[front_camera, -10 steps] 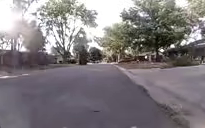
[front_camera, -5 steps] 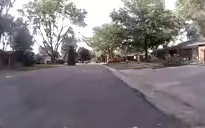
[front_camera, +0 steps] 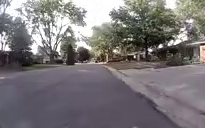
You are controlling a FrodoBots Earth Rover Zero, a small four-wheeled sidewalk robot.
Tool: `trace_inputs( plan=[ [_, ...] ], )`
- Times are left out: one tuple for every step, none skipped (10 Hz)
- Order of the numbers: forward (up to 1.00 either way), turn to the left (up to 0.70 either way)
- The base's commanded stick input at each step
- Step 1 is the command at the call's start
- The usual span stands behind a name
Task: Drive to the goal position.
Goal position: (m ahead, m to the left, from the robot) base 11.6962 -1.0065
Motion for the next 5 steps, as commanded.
trace_inputs(
  plan=[
    [0.85, 0.0],
    [0.85, 0.0],
    [0.85, 0.0],
    [0.85, 0.0],
    [0.85, 0.0]
  ],
)
